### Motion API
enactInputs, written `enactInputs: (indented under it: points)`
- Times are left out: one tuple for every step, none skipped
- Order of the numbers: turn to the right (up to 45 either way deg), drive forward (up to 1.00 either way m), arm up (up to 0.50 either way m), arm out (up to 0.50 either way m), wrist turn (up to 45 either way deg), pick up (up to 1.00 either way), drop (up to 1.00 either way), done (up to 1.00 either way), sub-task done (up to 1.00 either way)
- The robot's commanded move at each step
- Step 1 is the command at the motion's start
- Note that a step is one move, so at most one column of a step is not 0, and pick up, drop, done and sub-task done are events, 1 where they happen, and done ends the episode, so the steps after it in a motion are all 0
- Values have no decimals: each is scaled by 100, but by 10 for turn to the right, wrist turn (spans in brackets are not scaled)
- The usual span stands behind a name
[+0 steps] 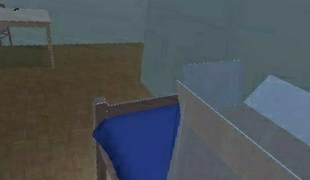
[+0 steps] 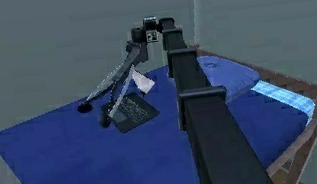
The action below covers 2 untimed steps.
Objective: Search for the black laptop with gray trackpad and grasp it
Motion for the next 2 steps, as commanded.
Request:
enactInputs:
  points:
    - [0, 0, 0, 0, 450, 0, 0, 0, 0]
    - [0, 0, 0, 0, 420, 0, 0, 0, 0]
